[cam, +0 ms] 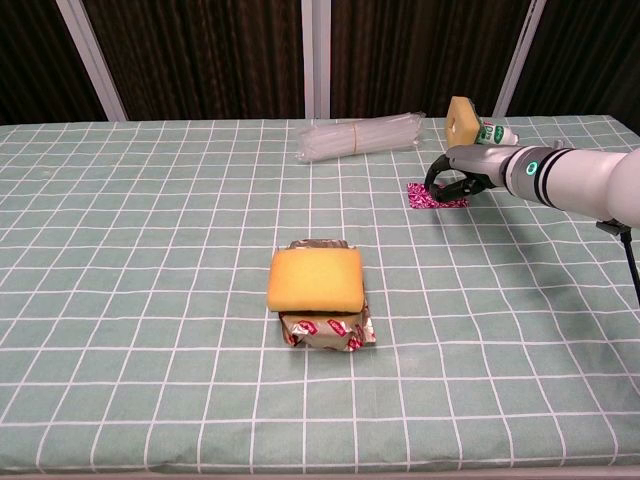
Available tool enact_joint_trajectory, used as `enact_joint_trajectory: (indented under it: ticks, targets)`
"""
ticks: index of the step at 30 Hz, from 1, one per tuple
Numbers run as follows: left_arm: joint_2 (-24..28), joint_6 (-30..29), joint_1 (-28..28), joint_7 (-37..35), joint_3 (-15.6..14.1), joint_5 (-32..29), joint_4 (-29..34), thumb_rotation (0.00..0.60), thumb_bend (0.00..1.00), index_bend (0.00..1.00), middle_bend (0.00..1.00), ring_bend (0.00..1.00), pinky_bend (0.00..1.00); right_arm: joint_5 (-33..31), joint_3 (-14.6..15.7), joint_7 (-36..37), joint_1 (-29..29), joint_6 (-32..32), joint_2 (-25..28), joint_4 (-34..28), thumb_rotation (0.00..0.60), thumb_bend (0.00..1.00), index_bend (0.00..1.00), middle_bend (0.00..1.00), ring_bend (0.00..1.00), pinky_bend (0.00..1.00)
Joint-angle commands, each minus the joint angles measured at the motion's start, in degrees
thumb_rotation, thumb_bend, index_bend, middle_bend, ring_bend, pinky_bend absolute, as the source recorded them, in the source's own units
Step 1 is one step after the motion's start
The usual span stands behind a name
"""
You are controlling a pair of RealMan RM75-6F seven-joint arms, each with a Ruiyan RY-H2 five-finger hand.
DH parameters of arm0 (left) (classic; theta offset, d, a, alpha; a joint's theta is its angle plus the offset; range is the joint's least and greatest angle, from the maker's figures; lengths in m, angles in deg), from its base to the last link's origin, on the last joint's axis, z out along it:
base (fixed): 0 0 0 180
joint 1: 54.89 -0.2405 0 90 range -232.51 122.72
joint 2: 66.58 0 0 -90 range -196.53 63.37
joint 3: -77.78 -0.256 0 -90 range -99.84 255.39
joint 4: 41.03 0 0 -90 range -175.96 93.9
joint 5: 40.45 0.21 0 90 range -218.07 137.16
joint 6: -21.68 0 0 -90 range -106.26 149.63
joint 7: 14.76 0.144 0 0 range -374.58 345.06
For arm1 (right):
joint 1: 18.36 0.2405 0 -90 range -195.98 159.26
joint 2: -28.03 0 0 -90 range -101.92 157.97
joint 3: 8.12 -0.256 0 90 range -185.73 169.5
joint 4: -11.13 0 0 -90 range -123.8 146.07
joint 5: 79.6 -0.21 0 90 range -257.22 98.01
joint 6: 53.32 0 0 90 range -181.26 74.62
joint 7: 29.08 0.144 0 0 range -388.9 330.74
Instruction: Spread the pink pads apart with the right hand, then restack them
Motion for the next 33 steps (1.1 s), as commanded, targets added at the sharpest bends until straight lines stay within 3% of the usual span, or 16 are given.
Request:
enact_joint_trajectory:
  ticks: [1,9,18,24,28,33]
  targets:
    - [-0.04,-0.03,-0.08,-0.05,0.01,-0.07,-0.05,0.600,0.20,0.22,0.09,0.09,0.13,0.58,0.28,0.50,0.03,-0.37,-0.44,0.75,0.223,0.57,0.22,0.01,0.00,0.00]
    - [-0.33,0.21,0.06,-0.23,-0.04,0.25,-0.45,0.600,0.20,0.22,0.09,0.09,0.13,3.48,2.62,0.23,-2.38,1.84,2.88,-5.20,0.223,0.57,0.22,0.01,0.00,0.00]
    - [-0.73,0.60,0.38,-0.63,0.06,0.51,-0.97,0.600,0.20,0.22,0.09,0.09,0.13,5.93,7.68,-3.96,-6.88,8.41,10.85,-20.17,0.218,0.57,0.22,0.01,0.00,0.00]
    - [-0.84,0.66,0.42,-0.90,0.14,0.49,-1.29,0.600,0.20,0.22,0.09,0.09,0.13,6.23,9.45,-6.26,-8.66,12.36,15.65,-29.05,0.217,0.57,0.22,0.01,0.00,0.00]
    - [-0.89,0.66,0.43,-0.97,0.12,0.61,-1.40,0.600,0.20,0.22,0.09,0.09,0.13,4.64,8.25,-6.30,-8.29,13.15,16.08,-29.35,0.213,0.57,0.22,0.01,0.00,0.00]
    - [-0.87,0.48,0.19,-0.93,0.12,0.33,-1.30,0.600,0.20,0.22,0.09,0.09,0.13,2.32,6.29,-5.75,-6.33,11.26,13.19,-23.81,0.221,0.57,0.22,0.01,0.00,0.00]
